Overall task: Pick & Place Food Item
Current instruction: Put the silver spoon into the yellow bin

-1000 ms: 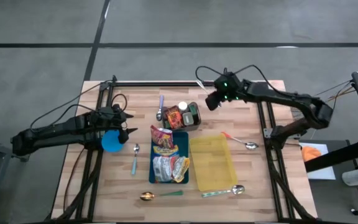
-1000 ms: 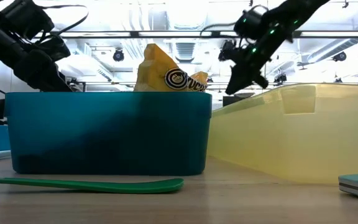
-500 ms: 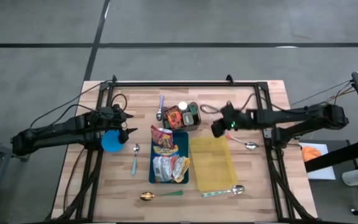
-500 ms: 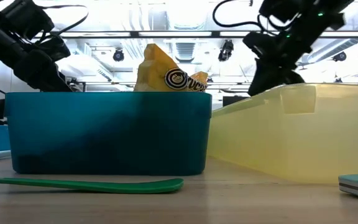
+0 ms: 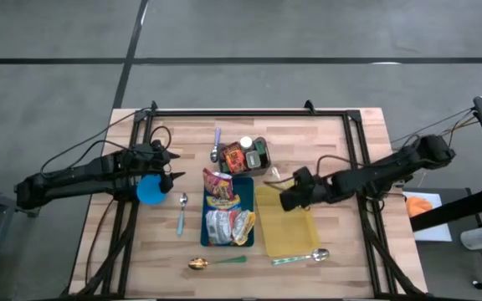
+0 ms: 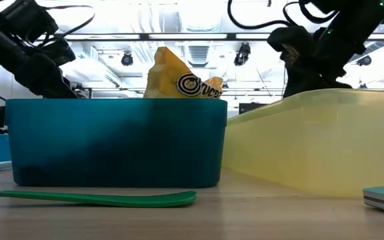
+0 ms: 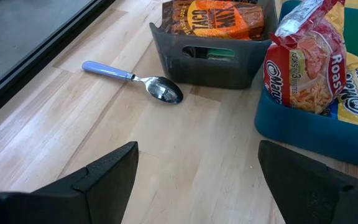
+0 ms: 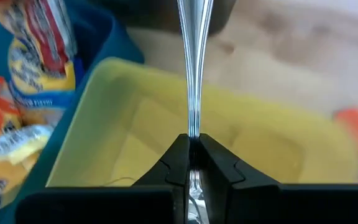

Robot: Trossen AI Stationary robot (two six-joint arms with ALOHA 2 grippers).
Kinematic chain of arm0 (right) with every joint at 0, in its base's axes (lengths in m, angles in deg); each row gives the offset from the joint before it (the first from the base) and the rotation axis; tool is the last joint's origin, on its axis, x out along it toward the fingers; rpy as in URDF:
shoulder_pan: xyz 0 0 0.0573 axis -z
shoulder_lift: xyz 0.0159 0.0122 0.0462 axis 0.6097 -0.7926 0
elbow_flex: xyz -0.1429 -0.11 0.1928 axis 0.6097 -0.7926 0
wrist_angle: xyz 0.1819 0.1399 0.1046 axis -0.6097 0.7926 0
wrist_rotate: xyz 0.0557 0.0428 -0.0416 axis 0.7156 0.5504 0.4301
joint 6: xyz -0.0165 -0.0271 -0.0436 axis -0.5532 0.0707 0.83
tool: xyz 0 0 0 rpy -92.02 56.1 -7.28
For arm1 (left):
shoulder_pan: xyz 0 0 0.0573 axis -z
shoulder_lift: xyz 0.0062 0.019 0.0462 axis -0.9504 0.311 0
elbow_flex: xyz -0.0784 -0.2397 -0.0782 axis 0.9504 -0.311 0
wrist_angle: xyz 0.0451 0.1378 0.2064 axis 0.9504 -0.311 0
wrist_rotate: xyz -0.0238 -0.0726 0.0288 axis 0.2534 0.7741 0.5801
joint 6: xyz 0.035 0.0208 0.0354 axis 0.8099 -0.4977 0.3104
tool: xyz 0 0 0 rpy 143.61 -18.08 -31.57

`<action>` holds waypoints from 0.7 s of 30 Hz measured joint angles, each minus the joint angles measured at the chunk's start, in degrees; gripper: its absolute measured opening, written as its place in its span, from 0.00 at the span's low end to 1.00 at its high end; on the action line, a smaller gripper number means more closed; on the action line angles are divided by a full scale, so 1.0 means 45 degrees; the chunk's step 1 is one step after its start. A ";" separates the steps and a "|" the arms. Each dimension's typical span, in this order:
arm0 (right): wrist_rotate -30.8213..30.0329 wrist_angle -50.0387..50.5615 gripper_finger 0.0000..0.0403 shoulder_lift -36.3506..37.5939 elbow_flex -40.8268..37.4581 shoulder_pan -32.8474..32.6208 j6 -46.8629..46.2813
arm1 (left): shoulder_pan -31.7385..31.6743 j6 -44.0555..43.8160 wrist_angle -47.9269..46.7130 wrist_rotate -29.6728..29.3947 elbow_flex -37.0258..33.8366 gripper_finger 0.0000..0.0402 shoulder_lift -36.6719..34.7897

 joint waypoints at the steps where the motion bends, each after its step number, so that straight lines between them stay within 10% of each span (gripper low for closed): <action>1: 0.0019 0.0005 0.04 -0.0232 0.0099 -0.0198 -0.0253 | -0.0003 -0.0001 0.0000 0.0000 -0.0002 0.84 -0.0001; 21: 0.1291 0.1793 0.04 -0.4365 0.2598 -0.2082 -0.3525 | 0.0000 -0.0003 -0.0002 0.0002 0.0001 0.84 0.0002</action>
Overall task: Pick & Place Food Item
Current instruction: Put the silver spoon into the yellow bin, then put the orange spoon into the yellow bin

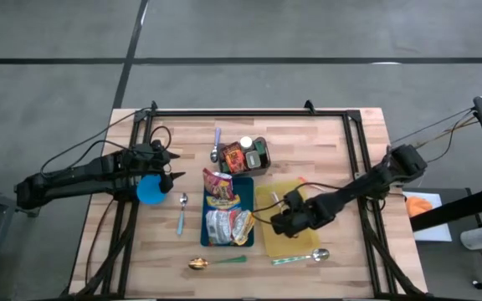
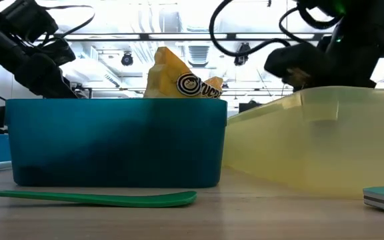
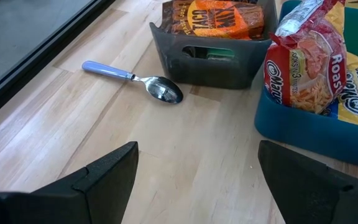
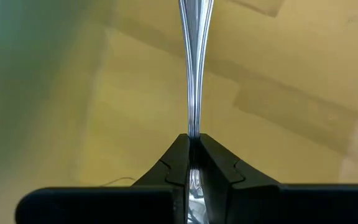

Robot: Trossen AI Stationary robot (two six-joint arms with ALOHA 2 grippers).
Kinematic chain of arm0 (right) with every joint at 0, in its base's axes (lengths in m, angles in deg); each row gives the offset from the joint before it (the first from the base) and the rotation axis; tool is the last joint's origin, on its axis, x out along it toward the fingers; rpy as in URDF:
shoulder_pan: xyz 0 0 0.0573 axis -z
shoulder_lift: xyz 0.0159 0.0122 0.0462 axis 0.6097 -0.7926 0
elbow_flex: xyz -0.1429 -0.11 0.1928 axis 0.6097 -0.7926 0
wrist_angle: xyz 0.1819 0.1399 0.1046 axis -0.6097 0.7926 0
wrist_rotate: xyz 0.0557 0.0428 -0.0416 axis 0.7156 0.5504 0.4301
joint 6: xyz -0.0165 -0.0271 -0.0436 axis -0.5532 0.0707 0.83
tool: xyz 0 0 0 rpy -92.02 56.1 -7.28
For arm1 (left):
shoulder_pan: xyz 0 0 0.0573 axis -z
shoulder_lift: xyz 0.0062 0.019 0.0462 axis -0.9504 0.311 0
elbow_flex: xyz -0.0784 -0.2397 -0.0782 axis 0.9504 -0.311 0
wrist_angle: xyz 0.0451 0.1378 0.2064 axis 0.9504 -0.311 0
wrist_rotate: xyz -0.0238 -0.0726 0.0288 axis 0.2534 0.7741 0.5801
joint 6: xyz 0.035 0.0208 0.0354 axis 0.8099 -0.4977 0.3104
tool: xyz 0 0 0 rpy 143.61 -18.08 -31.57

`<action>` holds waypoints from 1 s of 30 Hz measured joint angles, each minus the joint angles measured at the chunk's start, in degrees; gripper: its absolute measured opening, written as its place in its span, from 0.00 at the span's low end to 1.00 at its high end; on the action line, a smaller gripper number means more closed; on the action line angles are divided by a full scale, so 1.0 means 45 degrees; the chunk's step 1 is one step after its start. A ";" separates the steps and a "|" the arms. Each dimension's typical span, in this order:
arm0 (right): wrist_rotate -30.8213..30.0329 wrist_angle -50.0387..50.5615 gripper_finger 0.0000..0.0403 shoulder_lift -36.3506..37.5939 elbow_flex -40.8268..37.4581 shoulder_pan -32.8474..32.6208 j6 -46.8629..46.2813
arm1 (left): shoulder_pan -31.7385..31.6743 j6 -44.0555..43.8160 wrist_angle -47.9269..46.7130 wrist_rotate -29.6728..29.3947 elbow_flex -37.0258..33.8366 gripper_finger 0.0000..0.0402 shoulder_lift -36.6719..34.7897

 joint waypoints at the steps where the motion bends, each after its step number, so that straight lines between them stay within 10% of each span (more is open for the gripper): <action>1: 0.0006 0.0061 0.04 -0.0131 0.0073 0.0005 -0.0001 | 0.0000 0.0000 0.0000 0.0000 -0.0003 0.84 -0.0002; 30: -0.0401 0.0933 0.38 0.0109 0.0426 0.0063 -0.0225 | 0.0000 0.0001 0.0002 -0.0002 0.0001 0.84 -0.0004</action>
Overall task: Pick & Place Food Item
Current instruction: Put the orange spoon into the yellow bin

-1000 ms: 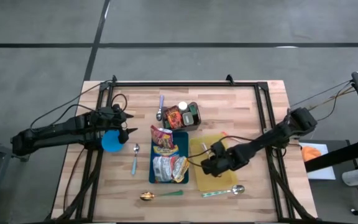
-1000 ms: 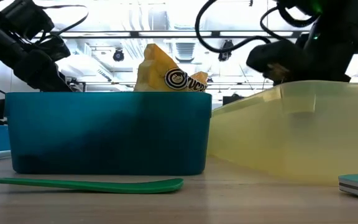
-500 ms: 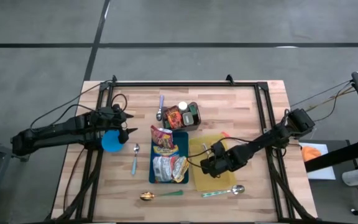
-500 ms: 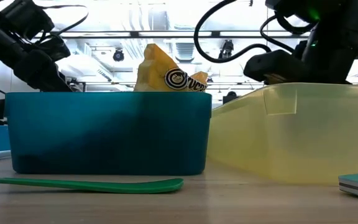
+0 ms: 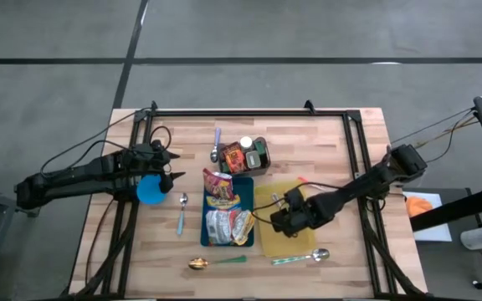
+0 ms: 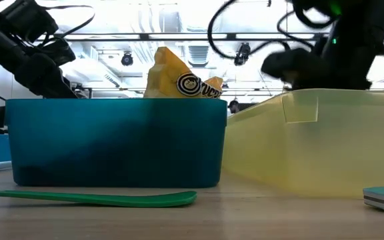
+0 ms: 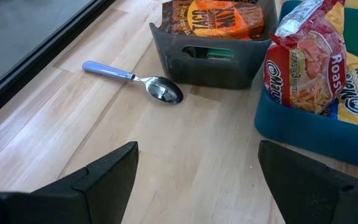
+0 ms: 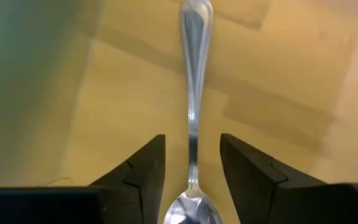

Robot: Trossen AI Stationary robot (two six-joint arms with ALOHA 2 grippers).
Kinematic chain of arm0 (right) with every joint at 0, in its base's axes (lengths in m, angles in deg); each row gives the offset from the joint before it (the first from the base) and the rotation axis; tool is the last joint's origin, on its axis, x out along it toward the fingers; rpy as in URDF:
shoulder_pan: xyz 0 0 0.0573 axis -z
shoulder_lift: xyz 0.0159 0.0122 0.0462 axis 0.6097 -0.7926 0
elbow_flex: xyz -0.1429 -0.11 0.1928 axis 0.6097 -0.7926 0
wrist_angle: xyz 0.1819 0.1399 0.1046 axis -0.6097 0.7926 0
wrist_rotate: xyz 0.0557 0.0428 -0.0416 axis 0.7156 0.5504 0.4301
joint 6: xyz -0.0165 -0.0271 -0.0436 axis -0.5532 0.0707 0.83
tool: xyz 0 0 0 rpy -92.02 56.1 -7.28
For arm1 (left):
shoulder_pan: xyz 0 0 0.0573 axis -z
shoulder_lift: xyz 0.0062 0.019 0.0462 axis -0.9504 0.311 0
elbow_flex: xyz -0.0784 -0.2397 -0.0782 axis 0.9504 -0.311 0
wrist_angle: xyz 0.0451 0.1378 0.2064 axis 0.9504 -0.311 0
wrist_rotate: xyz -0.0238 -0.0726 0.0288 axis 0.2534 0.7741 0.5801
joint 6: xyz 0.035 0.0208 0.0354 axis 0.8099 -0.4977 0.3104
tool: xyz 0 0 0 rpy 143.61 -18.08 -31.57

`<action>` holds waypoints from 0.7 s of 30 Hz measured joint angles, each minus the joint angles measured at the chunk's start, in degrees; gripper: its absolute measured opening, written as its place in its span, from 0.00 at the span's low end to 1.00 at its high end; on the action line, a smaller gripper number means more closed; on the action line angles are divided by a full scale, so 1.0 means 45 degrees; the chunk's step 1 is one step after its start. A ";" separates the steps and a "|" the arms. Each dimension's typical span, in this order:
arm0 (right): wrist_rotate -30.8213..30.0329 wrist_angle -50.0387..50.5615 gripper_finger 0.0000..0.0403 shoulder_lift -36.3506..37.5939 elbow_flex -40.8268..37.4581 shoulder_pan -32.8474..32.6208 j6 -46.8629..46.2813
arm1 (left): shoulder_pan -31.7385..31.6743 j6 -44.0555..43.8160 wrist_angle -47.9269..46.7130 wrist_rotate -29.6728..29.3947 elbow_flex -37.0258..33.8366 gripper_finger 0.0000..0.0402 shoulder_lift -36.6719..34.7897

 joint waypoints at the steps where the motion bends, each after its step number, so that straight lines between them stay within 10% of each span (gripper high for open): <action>1: -0.0123 0.0260 0.38 0.0122 0.0137 -0.0005 0.0076 | -0.0003 0.0003 0.0000 0.0001 -0.0004 0.84 0.0000; 21: 0.1035 0.8793 0.38 0.1917 0.3792 0.0050 0.4891 | -0.0001 0.0004 0.0000 0.0003 -0.0004 0.84 0.0003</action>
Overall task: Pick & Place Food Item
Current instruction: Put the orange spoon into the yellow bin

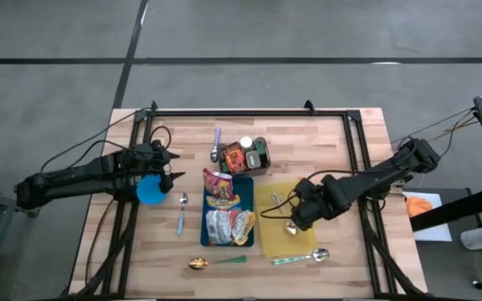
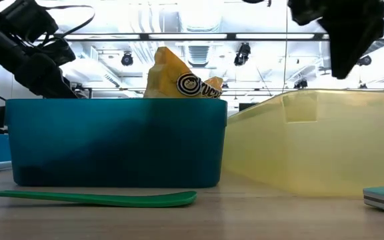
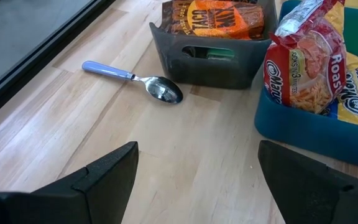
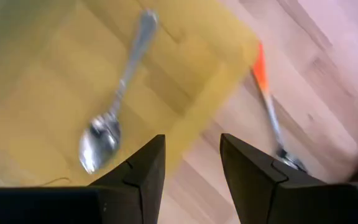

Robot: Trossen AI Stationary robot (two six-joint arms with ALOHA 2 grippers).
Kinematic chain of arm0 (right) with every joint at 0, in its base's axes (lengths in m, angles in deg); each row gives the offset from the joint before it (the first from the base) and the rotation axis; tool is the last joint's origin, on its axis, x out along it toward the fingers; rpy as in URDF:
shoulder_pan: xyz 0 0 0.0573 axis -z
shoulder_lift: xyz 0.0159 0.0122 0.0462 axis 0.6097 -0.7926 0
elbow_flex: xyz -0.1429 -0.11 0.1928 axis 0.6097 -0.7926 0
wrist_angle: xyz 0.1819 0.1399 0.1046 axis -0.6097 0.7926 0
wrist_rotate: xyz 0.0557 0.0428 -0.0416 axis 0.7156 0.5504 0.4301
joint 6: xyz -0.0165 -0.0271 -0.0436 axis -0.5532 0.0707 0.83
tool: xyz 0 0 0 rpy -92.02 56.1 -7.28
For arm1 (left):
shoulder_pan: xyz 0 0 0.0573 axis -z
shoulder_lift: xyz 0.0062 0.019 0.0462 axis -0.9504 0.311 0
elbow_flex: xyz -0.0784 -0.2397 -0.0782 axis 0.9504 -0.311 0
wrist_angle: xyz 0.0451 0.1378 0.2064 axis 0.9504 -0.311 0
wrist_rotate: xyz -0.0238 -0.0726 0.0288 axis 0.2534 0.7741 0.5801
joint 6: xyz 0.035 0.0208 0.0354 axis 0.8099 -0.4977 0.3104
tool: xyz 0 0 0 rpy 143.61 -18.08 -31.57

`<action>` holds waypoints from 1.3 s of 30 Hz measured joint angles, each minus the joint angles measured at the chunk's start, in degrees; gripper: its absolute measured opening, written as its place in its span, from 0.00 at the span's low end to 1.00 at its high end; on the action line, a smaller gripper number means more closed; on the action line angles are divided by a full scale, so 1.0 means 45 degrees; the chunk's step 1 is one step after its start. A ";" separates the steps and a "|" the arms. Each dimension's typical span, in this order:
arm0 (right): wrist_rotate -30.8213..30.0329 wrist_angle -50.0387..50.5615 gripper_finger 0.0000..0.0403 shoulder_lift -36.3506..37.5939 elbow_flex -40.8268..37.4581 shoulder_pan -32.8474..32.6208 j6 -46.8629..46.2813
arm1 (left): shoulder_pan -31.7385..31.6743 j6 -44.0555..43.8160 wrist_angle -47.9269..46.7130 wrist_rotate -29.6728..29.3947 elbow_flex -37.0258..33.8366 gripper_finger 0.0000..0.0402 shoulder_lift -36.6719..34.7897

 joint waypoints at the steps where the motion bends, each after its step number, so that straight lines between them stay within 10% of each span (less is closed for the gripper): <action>1: 0.0176 0.0291 0.38 0.0087 0.0012 0.0014 0.0057 | -0.0002 -0.0003 0.0000 -0.0001 0.0003 0.84 -0.0001; 18: 0.1322 0.0304 0.38 0.3528 -0.4529 0.0676 0.0170 | 0.0001 0.0000 0.0000 -0.0003 0.0000 0.84 0.0000; 39: 0.2464 -0.3325 0.38 0.4456 -0.7937 0.4722 0.5175 | 0.0000 -0.0002 0.0000 -0.0003 0.0000 0.84 -0.0001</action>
